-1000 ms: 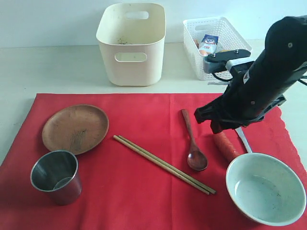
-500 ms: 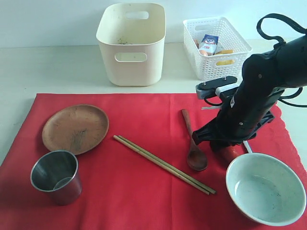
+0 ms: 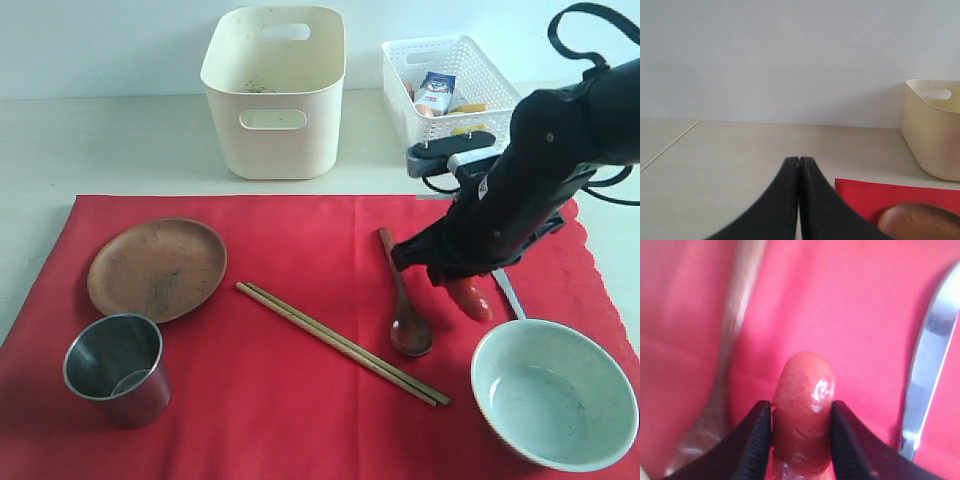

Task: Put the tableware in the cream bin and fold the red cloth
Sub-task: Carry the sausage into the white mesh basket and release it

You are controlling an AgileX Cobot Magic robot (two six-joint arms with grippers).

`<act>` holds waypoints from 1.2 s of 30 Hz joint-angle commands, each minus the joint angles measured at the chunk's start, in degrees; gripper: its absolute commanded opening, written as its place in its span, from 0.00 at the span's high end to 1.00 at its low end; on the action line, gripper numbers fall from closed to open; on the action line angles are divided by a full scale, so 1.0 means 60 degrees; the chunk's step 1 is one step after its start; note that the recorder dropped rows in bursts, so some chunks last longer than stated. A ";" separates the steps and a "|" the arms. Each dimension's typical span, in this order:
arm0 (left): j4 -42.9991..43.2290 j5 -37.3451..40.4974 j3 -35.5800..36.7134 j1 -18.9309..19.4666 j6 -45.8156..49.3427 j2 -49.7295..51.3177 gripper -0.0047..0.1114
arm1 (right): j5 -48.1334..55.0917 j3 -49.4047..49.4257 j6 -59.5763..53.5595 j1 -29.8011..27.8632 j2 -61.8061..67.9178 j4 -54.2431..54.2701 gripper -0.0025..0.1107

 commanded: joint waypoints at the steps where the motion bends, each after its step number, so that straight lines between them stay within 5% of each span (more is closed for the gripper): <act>1: 0.0008 -0.0017 0.0004 -0.0061 0.0027 -0.0055 0.94 | -0.0407 -0.0624 0.0014 0.0032 -0.0325 0.0234 0.98; 17: 0.0008 -0.0017 0.0004 -0.0061 0.0027 -0.0055 0.94 | -0.2491 -0.2877 0.0014 -0.0168 -0.0023 -0.1211 0.98; 36: 0.0008 -0.0017 0.0004 -0.0061 0.0027 -0.0055 0.94 | -0.3979 -0.5649 0.0947 -0.2213 0.3103 -0.1093 0.98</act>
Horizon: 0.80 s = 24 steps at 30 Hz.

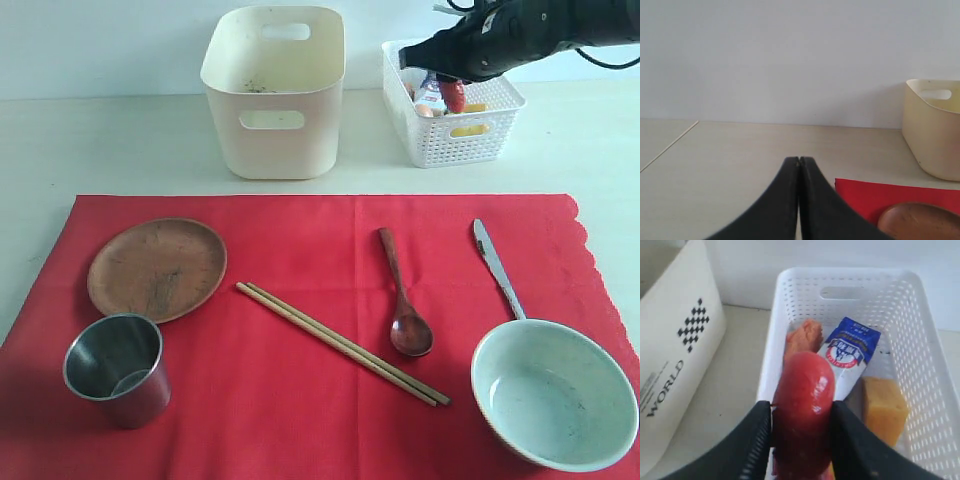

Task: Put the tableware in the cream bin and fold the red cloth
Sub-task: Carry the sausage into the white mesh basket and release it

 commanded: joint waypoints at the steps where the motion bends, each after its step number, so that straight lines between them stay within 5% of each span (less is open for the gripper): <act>1: 0.0008 -0.0017 0.0004 -0.0061 0.0027 -0.0055 0.94 | -0.0688 -0.0664 0.0805 -0.0263 0.0583 -0.0001 0.98; 9: 0.0008 -0.0017 0.0004 -0.0061 0.0027 -0.0055 0.94 | -0.0953 -0.1245 0.1027 -0.0306 0.1212 -0.0001 0.96; 19: 0.0008 -0.0017 0.0004 -0.0061 0.0027 -0.0055 0.94 | -0.1214 -0.1245 0.1027 -0.0306 0.1284 0.0019 0.55; 24: 0.0008 -0.0017 0.0004 -0.0061 0.0027 -0.0055 0.94 | -0.1214 -0.1245 0.1027 -0.0306 0.1284 0.0019 0.42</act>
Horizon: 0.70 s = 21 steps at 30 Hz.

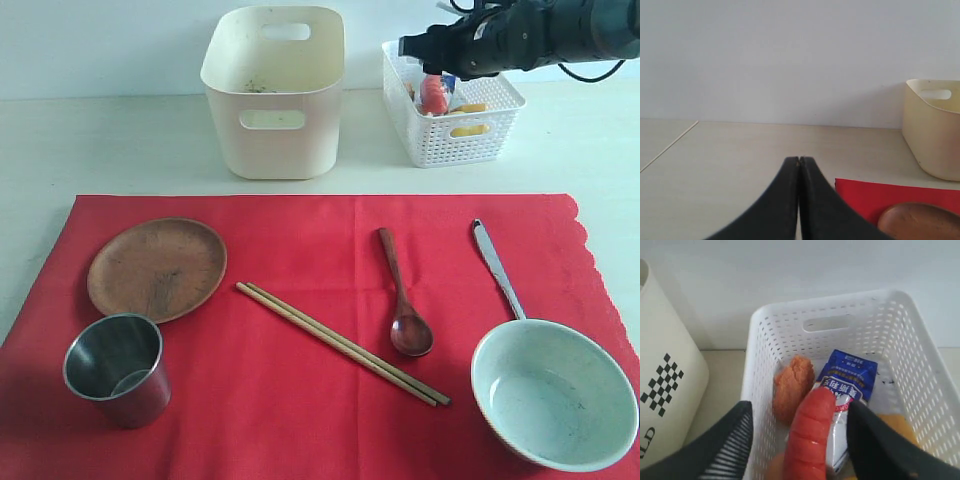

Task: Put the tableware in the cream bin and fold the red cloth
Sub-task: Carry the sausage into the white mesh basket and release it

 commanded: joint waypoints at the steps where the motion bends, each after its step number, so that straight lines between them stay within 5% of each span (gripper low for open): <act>1: 0.0008 -0.0017 0.0004 -0.0061 0.0027 -0.0055 0.94 | -0.0184 -0.0077 -0.0010 -0.0033 -0.0013 -0.0021 0.41; 21: 0.0008 -0.0017 0.0004 -0.0061 0.0027 -0.0055 0.94 | 0.2403 -0.0077 -0.0010 -0.0033 -0.1614 0.0001 0.42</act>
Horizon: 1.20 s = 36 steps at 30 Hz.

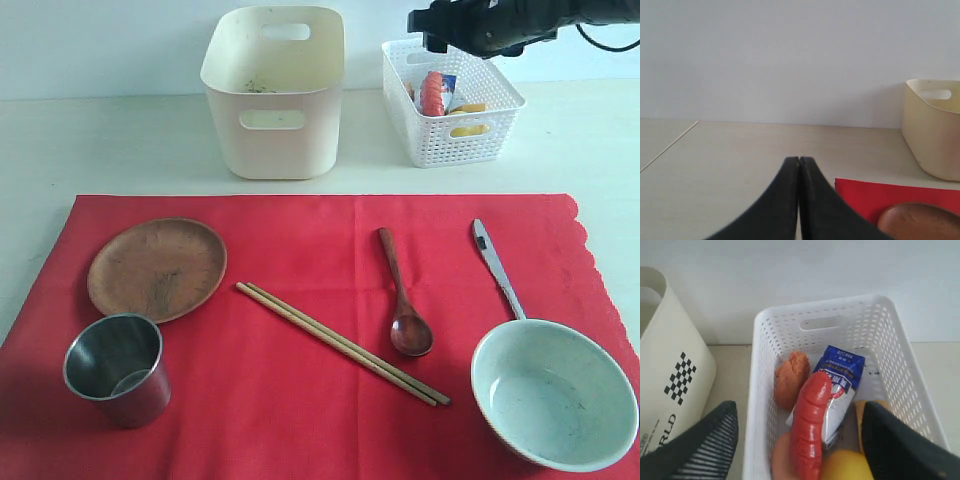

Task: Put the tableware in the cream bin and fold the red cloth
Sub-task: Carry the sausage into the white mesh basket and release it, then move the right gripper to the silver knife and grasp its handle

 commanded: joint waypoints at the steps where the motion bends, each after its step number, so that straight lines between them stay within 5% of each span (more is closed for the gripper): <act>1: 0.0008 -0.0017 0.0004 -0.0061 0.0027 -0.0055 0.94 | 0.1071 -0.0058 -0.0034 -0.0033 -0.0728 0.0001 0.44; 11: 0.0008 -0.0017 0.0004 -0.0061 0.0027 -0.0055 0.94 | 0.4076 0.0113 -0.0136 -0.0033 -0.2749 0.0001 0.76; 18: 0.0008 -0.0017 0.0004 -0.0061 0.0027 -0.0055 0.94 | 0.4044 0.2043 -0.0136 0.0027 -0.4856 -0.0034 0.98; 36: 0.0008 -0.0017 0.0004 -0.0061 0.0027 -0.0055 0.94 | 0.3280 0.6675 -0.0226 0.0027 -0.6861 0.0529 0.98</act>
